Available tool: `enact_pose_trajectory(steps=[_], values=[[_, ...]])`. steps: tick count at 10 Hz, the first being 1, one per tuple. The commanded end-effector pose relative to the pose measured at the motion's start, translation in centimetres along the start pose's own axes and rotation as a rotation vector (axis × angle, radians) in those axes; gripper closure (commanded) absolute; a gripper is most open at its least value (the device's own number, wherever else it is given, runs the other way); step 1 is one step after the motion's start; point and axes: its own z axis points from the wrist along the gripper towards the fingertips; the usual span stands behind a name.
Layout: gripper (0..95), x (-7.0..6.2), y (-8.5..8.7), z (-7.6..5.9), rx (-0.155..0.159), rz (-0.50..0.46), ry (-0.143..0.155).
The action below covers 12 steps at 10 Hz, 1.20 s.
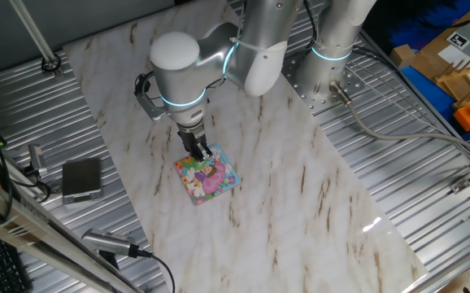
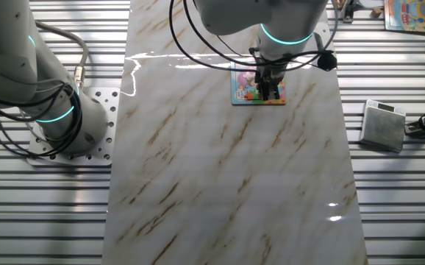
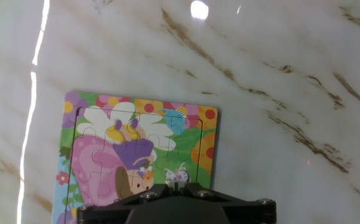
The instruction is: Assemble one piece of a puzzle
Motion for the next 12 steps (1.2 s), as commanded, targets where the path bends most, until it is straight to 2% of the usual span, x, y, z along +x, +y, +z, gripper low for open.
enact_pose_trajectory(steps=[1, 12], values=[[95.0, -0.23, -0.02, -0.16, -0.001, 0.0, 0.001], [95.0, -0.85, -0.19, 0.22, 0.001, 0.0, -0.001]])
